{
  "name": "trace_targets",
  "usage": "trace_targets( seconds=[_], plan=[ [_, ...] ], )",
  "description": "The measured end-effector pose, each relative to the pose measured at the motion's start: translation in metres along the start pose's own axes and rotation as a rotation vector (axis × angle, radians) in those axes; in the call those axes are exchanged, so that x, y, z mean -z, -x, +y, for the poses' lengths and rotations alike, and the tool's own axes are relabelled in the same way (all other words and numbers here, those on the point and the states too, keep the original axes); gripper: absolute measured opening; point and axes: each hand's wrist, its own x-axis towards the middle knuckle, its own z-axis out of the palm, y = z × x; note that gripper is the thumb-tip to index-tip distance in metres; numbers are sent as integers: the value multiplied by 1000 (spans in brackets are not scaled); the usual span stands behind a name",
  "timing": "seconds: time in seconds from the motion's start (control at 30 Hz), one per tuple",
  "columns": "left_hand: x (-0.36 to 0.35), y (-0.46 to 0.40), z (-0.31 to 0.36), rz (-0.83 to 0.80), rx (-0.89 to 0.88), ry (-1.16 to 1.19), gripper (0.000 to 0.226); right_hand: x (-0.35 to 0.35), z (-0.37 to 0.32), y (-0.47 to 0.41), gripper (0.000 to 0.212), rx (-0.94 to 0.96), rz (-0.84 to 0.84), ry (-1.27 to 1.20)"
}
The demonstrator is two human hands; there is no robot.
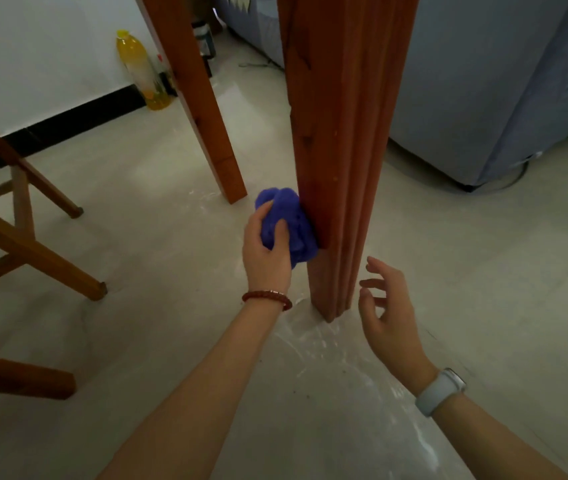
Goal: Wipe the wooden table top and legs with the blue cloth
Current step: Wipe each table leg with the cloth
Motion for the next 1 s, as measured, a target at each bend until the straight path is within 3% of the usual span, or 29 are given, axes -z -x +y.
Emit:
trace_targets(
  seconds=[0.07, 0.13, 0.17, 0.23, 0.37, 0.43, 0.5, 0.6, 0.77, 0.83, 0.93, 1.0],
  plan=[
    [-5, -1, -28, -67, 145, -149, 28, 2, 1, -1, 33, -76, -15, -3],
    [1, 11, -64, -240, 329, -340, 22, 0, 7, 0, 25, -166, -62, -26],
    [5, 20, -76, -327, 389, -374, 20, -1, 12, 1, 22, -212, -96, -35],
    [11, 25, -78, -342, 425, -281, 25, -1, 20, 4, 22, -273, -132, -41],
    [12, -36, -20, -116, 250, 34, 35, 6, 30, 7, 28, -306, -66, -48],
    [7, -59, 26, -220, 145, 231, 27, 8, 33, 4, 27, -318, -41, -48],
    [-1, -67, 58, -352, 4, 251, 22, 10, 32, -1, 27, -315, -14, -68],
    [-12, -62, 55, -428, -27, 61, 24, 11, 26, -8, 27, -303, 4, -88],
    [-12, -25, -32, -434, 267, -213, 32, 12, 23, -10, 28, -310, -9, -59],
    [-5, -16, -61, -411, 325, -494, 33, 13, 27, -8, 28, -356, -46, -14],
    [13, 12, -80, -611, 413, -774, 36, 15, 31, -4, 31, -436, -140, 25],
    [22, 29, -80, -793, 366, -752, 35, 17, 28, -2, 35, -438, -219, 9]
  ],
)
